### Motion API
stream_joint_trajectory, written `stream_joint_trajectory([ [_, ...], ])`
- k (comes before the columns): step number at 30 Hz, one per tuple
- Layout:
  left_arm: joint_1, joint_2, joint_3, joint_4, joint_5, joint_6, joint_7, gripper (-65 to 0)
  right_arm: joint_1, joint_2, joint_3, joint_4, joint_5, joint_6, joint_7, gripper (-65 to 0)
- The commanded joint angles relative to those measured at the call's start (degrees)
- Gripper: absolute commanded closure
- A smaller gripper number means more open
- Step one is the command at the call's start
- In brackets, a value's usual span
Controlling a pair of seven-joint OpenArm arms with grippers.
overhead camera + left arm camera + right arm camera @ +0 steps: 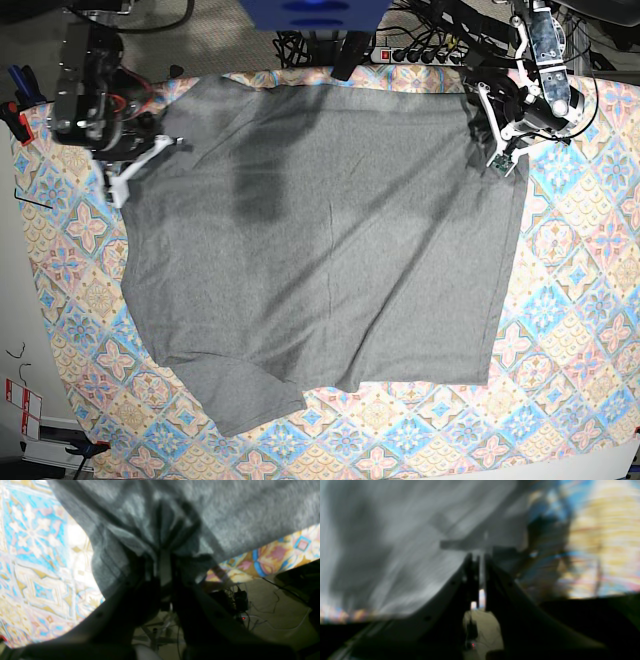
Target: Fold the T-shirt properly
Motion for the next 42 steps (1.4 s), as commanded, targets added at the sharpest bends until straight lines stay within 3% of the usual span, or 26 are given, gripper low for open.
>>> stream_joint_trajectory([
  [1,0.1,-0.4,-0.2,1.0,0.1,0.3,-0.2,-2.1,0.4,0.6,-0.9,1.0,0.0,0.2,0.5,-1.2],
  [4,0.1,-0.4,1.5,1.0,0.1,0.3,-0.2,-2.2,1.6,0.5,-5.3,1.0,0.0,0.2,0.4,-6.4],
  [12,0.1,-0.4,2.2,1.0,0.1,0.3,-0.2,-2.2,1.8,0.6,-7.6,1.0,-0.1,0.2,1.6,-41.5],
  [14,0.1,-0.4,2.2,1.0,0.1,0.3,-0.2,-2.2,1.8,0.7,-7.6,0.7,-0.2,0.2,1.7,-46.1],
  [16,0.1,-0.5,2.0,1.0,0.1,0.3,-0.2,-2.2,1.8,0.7,-7.3,0.5,-0.3,0.2,1.9,-46.7],
  [20,0.1,-0.5,2.1,1.0,0.1,0.3,-0.2,-2.2,1.5,2.0,-8.5,0.1,-1.4,0.2,5.4,-46.7],
  [26,0.1,-0.5,2.2,1.0,0.1,0.3,-0.2,-2.2,1.7,2.7,-14.4,-6.3,-8.7,0.2,9.4,-46.7],
  [35,0.1,-0.5,2.0,1.0,0.1,0.3,-0.2,-2.2,1.7,2.6,-15.0,-13.4,-9.1,0.2,14.4,-45.6],
  [38,0.1,-0.5,1.9,1.0,0.1,0.3,-0.2,-2.2,1.4,2.6,-15.0,-13.0,-9.1,0.2,14.1,-34.7],
  [42,0.1,-0.5,1.9,1.0,0.1,0.3,-0.2,-2.2,1.5,2.4,-13.8,-12.5,-9.0,0.1,14.4,-3.8],
])
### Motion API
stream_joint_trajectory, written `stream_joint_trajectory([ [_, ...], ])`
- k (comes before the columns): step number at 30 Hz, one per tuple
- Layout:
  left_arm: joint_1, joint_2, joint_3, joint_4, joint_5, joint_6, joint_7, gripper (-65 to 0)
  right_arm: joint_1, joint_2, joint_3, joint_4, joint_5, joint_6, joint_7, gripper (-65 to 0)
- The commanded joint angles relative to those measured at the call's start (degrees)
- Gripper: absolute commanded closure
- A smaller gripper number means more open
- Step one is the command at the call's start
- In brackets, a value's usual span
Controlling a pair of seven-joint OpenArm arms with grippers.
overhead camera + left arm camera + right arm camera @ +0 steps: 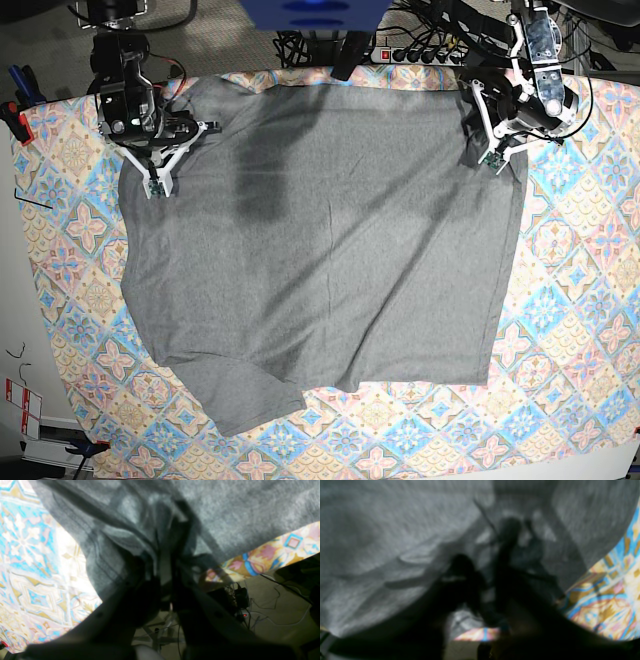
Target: Fold the T-shirt properly
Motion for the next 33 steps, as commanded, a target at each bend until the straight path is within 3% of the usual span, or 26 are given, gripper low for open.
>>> stream_joint_trajectory([
  [1,-0.1,-0.5,-0.2,1.0,-0.2,0.3,-0.2,-2.2,0.0,0.2,1.9,0.5,0.5,0.1,-0.6,0.0],
  [4,-0.1,-0.5,-0.2,1.0,-0.2,0.3,-0.2,-2.2,-0.2,-1.5,5.7,2.6,0.1,0.1,-0.6,-1.5],
  [13,-0.1,-0.5,-0.3,1.0,-0.2,0.3,-0.2,-2.2,-4.7,-1.4,10.2,16.4,0.4,0.1,-2.7,-0.9],
  [22,-3.2,-0.5,-0.4,0.9,0.2,0.3,0.2,-2.2,-3.0,-1.5,11.6,16.9,0.3,0.1,-2.9,-0.9],
  [30,-4.9,-0.4,-0.1,1.0,5.3,0.3,0.2,-2.2,-2.5,-1.6,11.5,16.7,0.5,0.1,-3.2,-1.1],
  [33,-4.8,-0.4,-0.1,1.0,5.3,0.3,0.2,-2.2,-4.5,-3.5,13.0,16.6,0.5,0.0,-7.4,-1.2],
])
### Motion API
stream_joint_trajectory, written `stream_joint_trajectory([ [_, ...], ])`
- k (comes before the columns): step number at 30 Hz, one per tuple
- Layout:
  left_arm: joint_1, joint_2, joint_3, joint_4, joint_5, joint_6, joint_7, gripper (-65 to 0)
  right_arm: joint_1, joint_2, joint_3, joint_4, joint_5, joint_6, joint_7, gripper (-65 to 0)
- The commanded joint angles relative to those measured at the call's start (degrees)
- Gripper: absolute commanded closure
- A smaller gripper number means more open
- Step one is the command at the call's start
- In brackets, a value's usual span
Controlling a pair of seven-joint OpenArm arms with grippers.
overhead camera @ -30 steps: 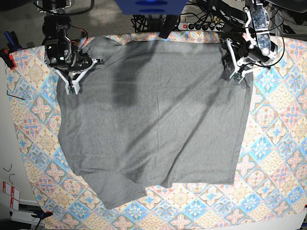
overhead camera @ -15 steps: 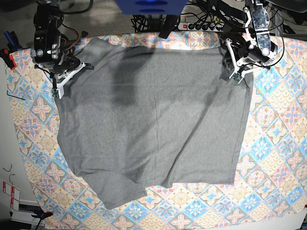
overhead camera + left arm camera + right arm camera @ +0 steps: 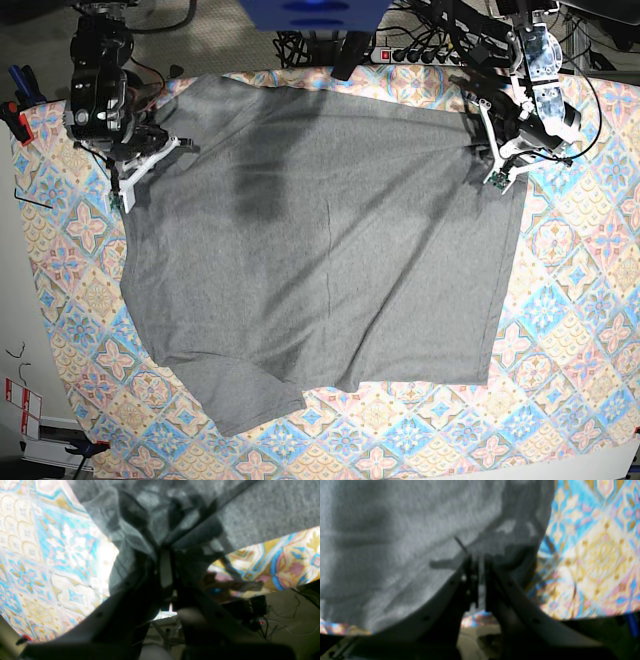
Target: Fold the T-shirt properly
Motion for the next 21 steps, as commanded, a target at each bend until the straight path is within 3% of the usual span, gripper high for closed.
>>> stream_joint_trajectory([
  [1,-0.3,-0.5,-0.1,1.0,0.3,0.3,-0.2,-2.2,-1.1,-1.8,2.4,1.0,0.1,-0.2,-1.4,-1.7],
  [4,-0.5,-0.5,0.0,1.0,0.3,0.3,-0.2,-2.2,-3.5,-6.9,8.7,1.2,0.0,0.8,-2.0,-8.6],
  [8,-0.7,0.5,0.0,0.9,0.4,0.3,-0.2,-2.2,-4.9,-11.1,16.1,1.1,7.6,13.1,-0.7,-26.4],
  [10,-0.7,0.6,0.0,0.9,0.4,0.3,-0.2,-2.2,-5.1,-11.9,21.4,0.9,13.1,16.5,-0.7,-35.2],
  [13,-0.6,0.7,0.0,0.9,0.4,0.3,-0.3,-2.2,-5.1,-12.5,25.9,0.8,16.6,16.5,-0.7,-43.1],
  [21,-0.8,0.6,0.0,0.9,0.4,0.3,-0.3,-2.3,-6.5,-15.2,27.4,-4.2,16.9,16.7,-0.1,-43.1],
])
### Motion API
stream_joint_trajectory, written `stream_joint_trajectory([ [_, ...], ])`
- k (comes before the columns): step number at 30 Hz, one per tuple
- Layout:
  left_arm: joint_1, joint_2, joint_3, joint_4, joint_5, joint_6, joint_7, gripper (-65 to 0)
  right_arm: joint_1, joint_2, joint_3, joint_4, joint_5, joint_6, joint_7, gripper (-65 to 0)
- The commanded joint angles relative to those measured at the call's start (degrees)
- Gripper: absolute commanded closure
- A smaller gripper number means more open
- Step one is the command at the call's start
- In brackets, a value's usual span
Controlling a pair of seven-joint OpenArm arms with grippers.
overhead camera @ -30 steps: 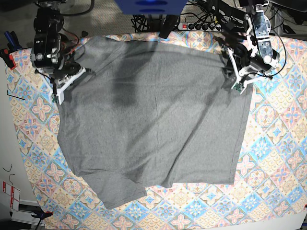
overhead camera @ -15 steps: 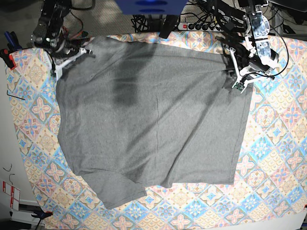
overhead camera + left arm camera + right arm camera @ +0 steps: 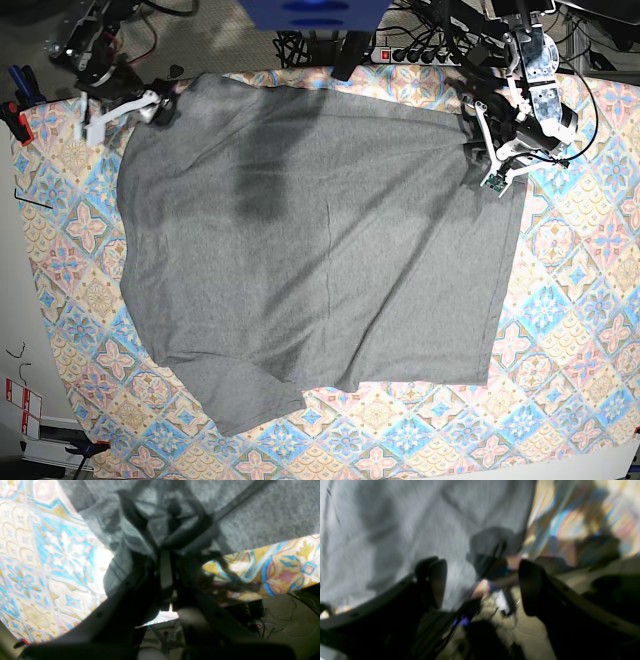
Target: Fold the T-shirt properly
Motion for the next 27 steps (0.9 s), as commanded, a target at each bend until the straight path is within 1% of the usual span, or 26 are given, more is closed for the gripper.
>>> stream_joint_trajectory([
  [1,-0.1,-0.5,-0.1,0.9,0.1,0.3,-0.3,-2.3,-0.1,0.5,0.3,-0.6,0.3,0.2,0.7,-43.1],
  [5,-0.2,-0.5,-0.1,0.9,0.1,0.3,-0.3,-2.3,0.1,0.2,0.3,-5.2,0.3,0.3,0.7,-43.1],
  [6,-0.2,-0.5,-0.1,0.9,0.1,0.3,-0.3,-2.3,0.1,0.1,0.3,-6.3,0.3,0.9,0.7,-43.1],
  [7,-0.2,-0.5,-0.1,0.9,0.1,0.3,-0.3,-2.3,0.2,0.1,0.3,-7.2,0.3,2.7,0.8,-43.1],
  [9,-0.2,-0.5,-0.1,0.9,0.1,0.3,-0.4,-2.3,1.5,0.1,0.5,-9.1,0.3,7.3,0.8,-43.1],
  [13,0.0,-0.5,-0.1,0.9,0.1,0.3,-0.3,-2.3,3.7,0.1,0.3,-13.9,0.3,11.8,0.8,-43.1],
  [17,0.2,-0.5,-0.1,0.9,0.1,0.3,-0.3,-2.3,4.5,0.1,0.2,-16.5,0.3,18.2,0.6,-43.1],
  [19,0.2,-0.5,-0.1,0.9,0.1,0.3,-0.3,-2.3,4.5,0.1,0.2,-16.4,0.3,20.1,0.4,-43.1],
  [22,0.2,-0.5,-0.1,0.9,0.1,0.3,-0.3,-2.3,4.5,0.1,0.2,-16.2,0.3,21.1,0.3,-43.1],
  [23,0.2,-0.5,-0.1,0.9,0.1,0.3,-0.3,-2.3,4.5,0.1,0.2,-16.2,0.3,21.1,0.4,-42.3],
  [25,0.2,-0.5,-0.1,0.9,0.1,0.3,-0.3,-2.3,4.5,0.1,0.1,-16.2,0.3,21.1,0.5,-37.3],
  [27,0.2,-0.5,-0.1,0.9,0.1,0.3,-0.3,-2.3,5.0,0.4,-1.4,-16.1,0.3,21.1,0.5,-27.8],
])
